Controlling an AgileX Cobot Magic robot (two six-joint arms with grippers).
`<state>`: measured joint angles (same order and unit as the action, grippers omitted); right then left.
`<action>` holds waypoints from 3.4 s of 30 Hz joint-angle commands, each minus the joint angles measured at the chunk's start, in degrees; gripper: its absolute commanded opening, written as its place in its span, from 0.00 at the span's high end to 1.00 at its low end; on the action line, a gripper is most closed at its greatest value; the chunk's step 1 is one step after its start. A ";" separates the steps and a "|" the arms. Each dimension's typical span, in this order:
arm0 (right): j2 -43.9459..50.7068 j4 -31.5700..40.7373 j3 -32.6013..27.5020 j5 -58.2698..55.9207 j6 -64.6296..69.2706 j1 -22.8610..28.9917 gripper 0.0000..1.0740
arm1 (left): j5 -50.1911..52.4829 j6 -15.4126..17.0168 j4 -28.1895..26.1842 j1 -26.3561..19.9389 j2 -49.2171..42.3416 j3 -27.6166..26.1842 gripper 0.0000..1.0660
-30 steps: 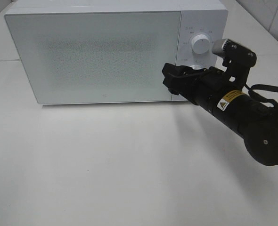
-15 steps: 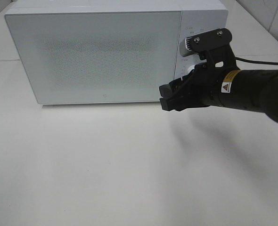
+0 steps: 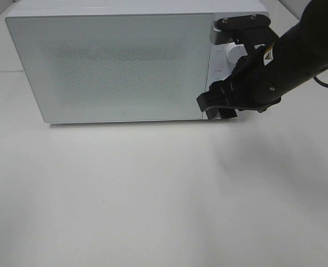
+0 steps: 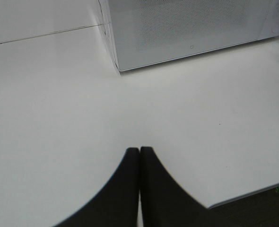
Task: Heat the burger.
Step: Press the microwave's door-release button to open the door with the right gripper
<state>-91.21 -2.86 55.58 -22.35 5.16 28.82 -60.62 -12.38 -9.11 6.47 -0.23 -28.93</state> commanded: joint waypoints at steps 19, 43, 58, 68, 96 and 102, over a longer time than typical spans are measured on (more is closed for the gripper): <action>10.03 4.07 1.66 -23.32 0.63 -14.78 0.44 | 0.74 0.34 0.17 -0.06 -1.20 0.00 1.00; 43.14 2.86 1.66 -46.29 0.57 -14.78 0.44 | 0.74 0.34 0.17 -0.06 -1.20 0.00 1.00; 68.93 2.86 -9.11 -47.50 -0.97 -14.78 0.44 | 0.74 0.34 0.17 -0.06 -1.20 0.00 1.00; 84.63 2.86 -19.88 -39.88 -4.81 -14.78 0.44 | 0.74 0.34 0.17 -0.06 -1.20 0.00 1.00; 92.99 2.86 -26.70 -35.01 -5.67 -14.78 0.49 | 0.74 0.34 0.00 -0.06 -1.20 0.00 1.00; 92.99 2.86 -26.70 -35.01 -5.67 -14.78 0.49 | 0.74 0.34 0.00 -0.06 -1.20 0.00 1.00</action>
<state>0.29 0.00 29.11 -58.10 -0.34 14.09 -60.62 -12.38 -9.11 6.47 -0.23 -28.93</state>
